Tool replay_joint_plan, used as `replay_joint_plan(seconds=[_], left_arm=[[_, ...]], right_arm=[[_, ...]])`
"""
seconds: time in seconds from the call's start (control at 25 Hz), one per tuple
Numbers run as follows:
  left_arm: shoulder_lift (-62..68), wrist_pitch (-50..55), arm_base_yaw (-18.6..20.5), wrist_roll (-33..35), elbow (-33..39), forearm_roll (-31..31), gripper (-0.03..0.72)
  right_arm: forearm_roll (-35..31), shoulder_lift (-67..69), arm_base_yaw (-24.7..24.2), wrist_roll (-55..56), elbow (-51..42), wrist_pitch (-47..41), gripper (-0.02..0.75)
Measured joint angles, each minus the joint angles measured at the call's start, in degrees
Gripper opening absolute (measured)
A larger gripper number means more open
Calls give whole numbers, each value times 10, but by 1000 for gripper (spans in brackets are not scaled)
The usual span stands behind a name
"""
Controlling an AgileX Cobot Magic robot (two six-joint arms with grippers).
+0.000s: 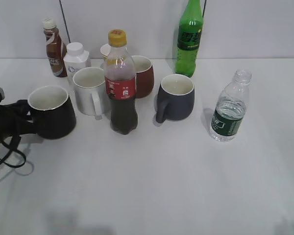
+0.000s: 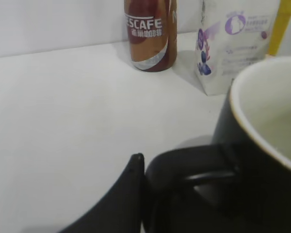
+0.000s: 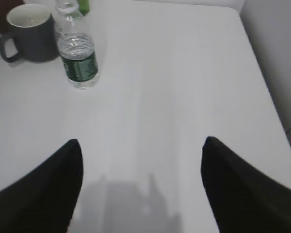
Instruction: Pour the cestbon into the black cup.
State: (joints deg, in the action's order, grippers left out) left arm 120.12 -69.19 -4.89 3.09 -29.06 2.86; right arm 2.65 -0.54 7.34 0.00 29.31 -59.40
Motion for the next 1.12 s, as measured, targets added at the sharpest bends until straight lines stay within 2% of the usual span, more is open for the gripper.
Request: replay_joint_plan(seconds=[0.08,0.16,0.32,0.52,0.64,0.88,1.04,1.12], left_arm=[[-22,12,0,6,15,0,53],[-47,23,1,11,36,0,48],[-105,29,1,14,74,6,45],[-163,29,1,14,99,27,45],[-190,31,1,11,101,40,45],[-241,31,1,10,103,56,45],[-261,31,1,9,103,60,45],[-268,31,1,8,103,62,45]], right_arm=[[-5,18,0,0,5,15,564],[-5,49,0,0,8,89,548],[-5,163,0,-17,-9,368,540],[3,378,0,-12,-75,702,538],[18,519,0,27,-113,847,538],[116,739,0,106,-172,1025,538],[129,881,0,107,-217,1165,538],[130,953,0,73,-235,1244,545]])
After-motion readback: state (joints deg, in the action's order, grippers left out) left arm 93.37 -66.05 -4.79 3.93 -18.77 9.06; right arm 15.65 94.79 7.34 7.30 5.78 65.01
